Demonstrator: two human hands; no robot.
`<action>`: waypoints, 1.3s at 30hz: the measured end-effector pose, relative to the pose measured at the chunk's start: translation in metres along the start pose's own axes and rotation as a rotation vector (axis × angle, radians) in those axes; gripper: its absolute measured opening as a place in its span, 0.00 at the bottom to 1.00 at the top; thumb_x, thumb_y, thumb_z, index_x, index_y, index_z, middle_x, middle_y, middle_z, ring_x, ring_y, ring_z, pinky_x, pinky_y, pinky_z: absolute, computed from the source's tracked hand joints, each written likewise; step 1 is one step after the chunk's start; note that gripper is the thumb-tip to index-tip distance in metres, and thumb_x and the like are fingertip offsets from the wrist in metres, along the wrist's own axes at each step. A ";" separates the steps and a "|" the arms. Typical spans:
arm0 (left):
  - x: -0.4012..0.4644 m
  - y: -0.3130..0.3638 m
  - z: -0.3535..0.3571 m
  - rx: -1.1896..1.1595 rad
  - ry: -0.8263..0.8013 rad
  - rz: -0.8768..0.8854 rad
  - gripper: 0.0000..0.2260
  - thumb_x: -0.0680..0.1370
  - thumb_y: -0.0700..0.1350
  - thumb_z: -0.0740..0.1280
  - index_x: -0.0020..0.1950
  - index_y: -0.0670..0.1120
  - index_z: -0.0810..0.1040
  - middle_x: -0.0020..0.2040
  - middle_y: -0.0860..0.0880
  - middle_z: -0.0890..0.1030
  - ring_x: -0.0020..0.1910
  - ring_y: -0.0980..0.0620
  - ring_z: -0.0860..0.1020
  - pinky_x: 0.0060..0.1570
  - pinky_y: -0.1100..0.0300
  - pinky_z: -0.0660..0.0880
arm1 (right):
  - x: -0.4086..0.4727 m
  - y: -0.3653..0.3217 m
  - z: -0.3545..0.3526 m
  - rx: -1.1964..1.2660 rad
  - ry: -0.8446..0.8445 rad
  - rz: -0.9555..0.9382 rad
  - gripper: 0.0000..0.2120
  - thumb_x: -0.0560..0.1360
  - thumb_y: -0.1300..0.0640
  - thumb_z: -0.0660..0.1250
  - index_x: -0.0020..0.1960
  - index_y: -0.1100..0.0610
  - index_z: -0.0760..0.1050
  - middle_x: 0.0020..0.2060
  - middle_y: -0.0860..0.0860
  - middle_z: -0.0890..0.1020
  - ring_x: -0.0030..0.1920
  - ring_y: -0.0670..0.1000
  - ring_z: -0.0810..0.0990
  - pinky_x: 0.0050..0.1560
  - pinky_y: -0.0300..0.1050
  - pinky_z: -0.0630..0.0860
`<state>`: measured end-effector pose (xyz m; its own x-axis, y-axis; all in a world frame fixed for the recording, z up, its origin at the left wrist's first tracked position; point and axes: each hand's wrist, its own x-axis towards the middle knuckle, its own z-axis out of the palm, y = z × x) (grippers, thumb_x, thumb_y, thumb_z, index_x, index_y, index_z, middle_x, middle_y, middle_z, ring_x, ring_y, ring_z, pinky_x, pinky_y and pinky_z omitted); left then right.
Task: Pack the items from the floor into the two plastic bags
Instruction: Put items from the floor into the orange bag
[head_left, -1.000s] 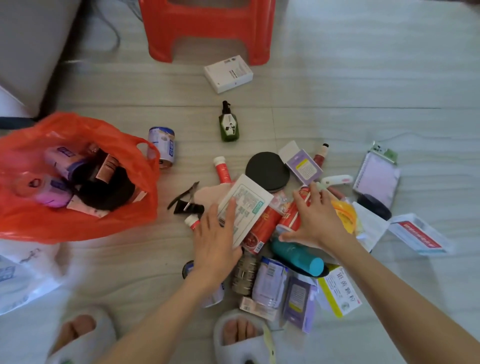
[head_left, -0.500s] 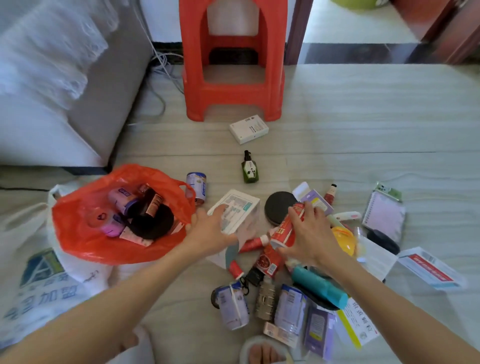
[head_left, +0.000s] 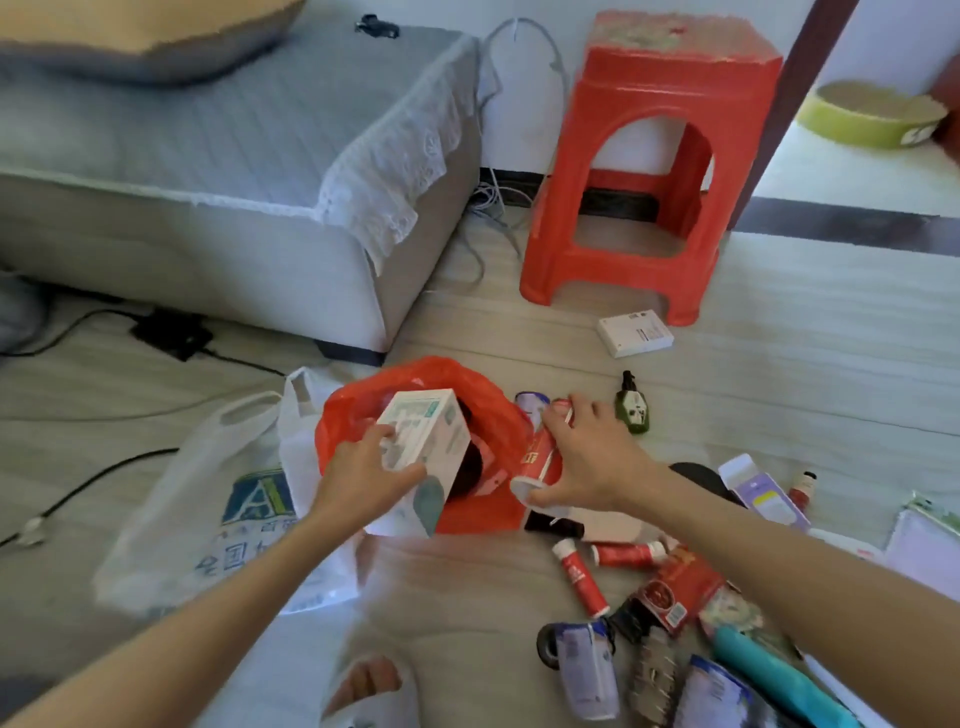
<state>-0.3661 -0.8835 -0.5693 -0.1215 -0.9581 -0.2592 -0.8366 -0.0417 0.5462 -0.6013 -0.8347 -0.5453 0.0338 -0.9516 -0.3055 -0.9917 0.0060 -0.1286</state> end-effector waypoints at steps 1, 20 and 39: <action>0.003 -0.011 0.004 -0.015 0.029 -0.011 0.29 0.70 0.51 0.69 0.69 0.48 0.65 0.62 0.45 0.75 0.46 0.49 0.76 0.33 0.61 0.72 | 0.013 -0.009 0.004 -0.048 0.004 -0.035 0.47 0.64 0.29 0.64 0.73 0.54 0.54 0.71 0.59 0.56 0.68 0.62 0.59 0.67 0.57 0.61; 0.115 -0.041 0.075 0.071 0.242 -0.076 0.32 0.68 0.58 0.67 0.69 0.51 0.63 0.64 0.43 0.69 0.60 0.43 0.69 0.56 0.47 0.70 | 0.170 -0.034 0.108 -0.233 -0.027 -0.303 0.48 0.64 0.34 0.68 0.75 0.55 0.52 0.74 0.60 0.51 0.72 0.64 0.53 0.69 0.57 0.58; 0.103 -0.047 0.092 0.490 0.094 0.388 0.21 0.74 0.50 0.56 0.62 0.39 0.73 0.63 0.38 0.74 0.66 0.38 0.70 0.64 0.40 0.64 | 0.168 0.009 0.137 0.066 0.005 -0.281 0.35 0.70 0.40 0.67 0.70 0.58 0.66 0.70 0.58 0.67 0.71 0.59 0.63 0.69 0.58 0.64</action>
<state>-0.3882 -0.9541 -0.6949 -0.4364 -0.8992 -0.0324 -0.8913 0.4270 0.1524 -0.5871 -0.9521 -0.7274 0.3052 -0.9203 -0.2448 -0.9334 -0.2382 -0.2683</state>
